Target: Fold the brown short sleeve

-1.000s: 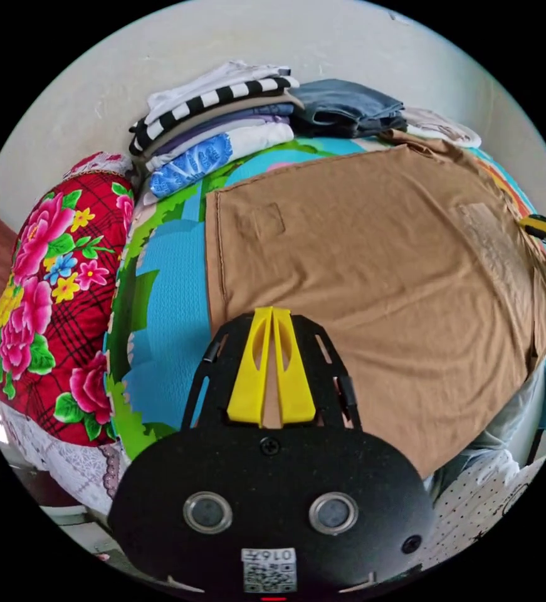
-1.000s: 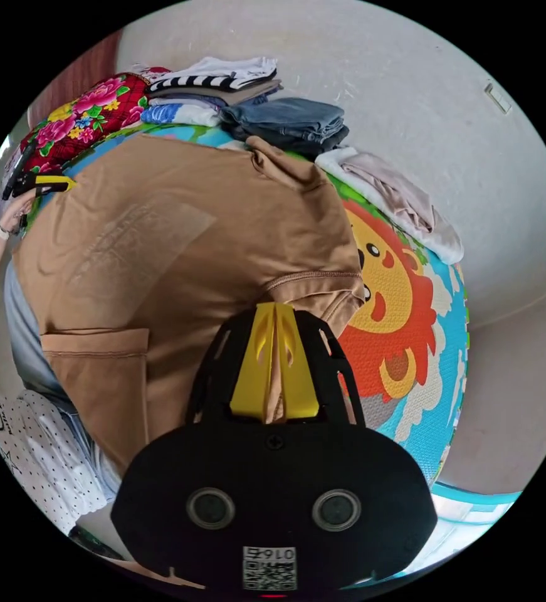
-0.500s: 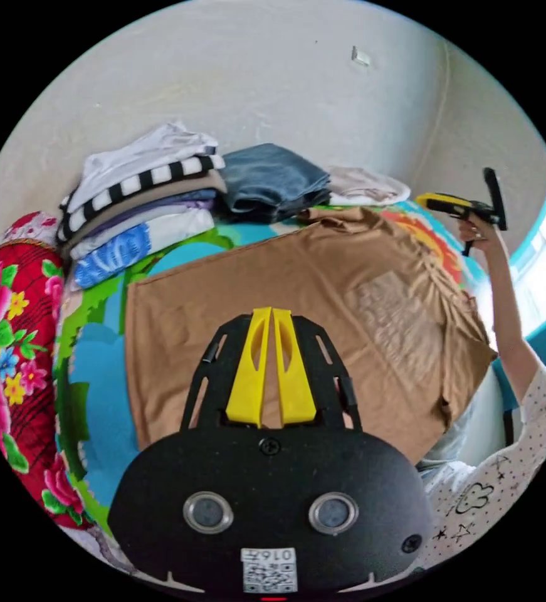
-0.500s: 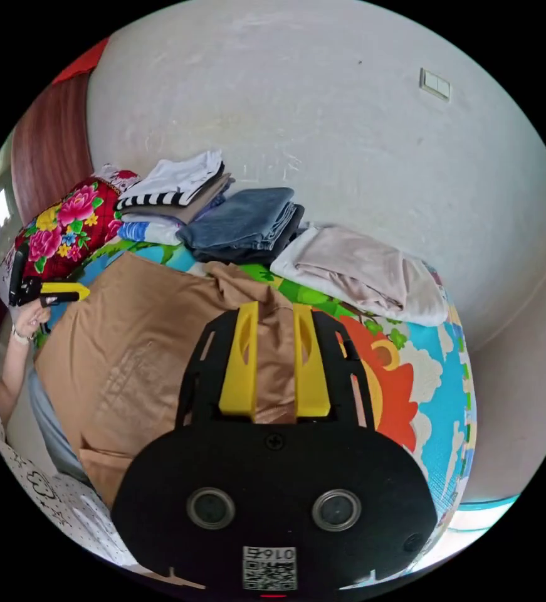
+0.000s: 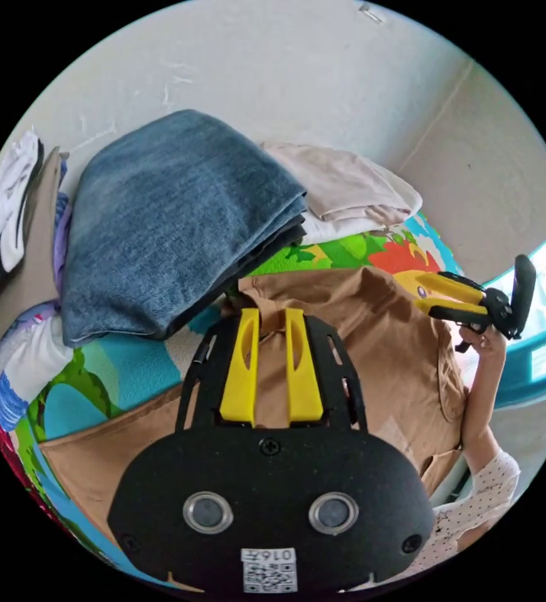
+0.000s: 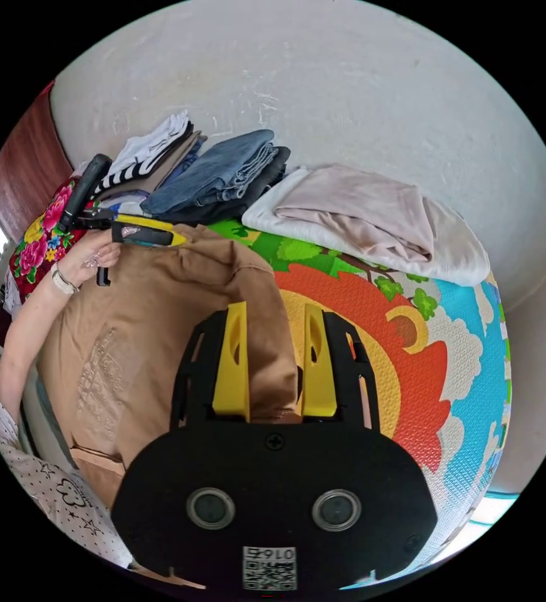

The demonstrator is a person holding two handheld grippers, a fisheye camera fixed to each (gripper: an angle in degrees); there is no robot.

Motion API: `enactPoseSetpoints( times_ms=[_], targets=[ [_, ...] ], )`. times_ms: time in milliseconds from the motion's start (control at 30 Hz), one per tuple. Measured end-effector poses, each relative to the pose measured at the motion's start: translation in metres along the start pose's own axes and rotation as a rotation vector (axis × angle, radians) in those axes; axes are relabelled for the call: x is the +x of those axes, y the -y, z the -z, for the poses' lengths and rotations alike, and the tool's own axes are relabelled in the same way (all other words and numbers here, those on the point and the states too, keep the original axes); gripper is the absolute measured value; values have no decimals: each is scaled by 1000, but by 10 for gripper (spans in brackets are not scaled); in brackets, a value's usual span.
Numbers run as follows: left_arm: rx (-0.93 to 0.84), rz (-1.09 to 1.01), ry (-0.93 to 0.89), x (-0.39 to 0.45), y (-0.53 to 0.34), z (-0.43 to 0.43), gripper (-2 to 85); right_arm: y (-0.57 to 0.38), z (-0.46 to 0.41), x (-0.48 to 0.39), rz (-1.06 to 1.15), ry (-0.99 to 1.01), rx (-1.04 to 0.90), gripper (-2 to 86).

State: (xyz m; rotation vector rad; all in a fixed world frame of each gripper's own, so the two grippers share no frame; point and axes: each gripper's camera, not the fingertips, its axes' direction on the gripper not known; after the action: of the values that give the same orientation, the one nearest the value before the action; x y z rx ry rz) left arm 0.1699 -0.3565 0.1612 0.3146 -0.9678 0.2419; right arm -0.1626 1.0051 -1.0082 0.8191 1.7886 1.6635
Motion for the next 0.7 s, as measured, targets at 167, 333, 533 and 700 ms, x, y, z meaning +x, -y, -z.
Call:
enactPoseSetpoints(
  times_ms=[167,333,533,700],
  targets=[
    [210,-130,-69,18,2,62,3,-5,4,29,-62,33,45,108],
    [206,-423,-117,69,-64,111,18,-13,17,43,-62,21,144,101],
    [-158,-261,-71,56,-115,87,82,-18,12,63,-54,114,188,100],
    [-27,-172,-141,34,-94,116,82,-15,5,47,113,193,214,116]
  ],
)
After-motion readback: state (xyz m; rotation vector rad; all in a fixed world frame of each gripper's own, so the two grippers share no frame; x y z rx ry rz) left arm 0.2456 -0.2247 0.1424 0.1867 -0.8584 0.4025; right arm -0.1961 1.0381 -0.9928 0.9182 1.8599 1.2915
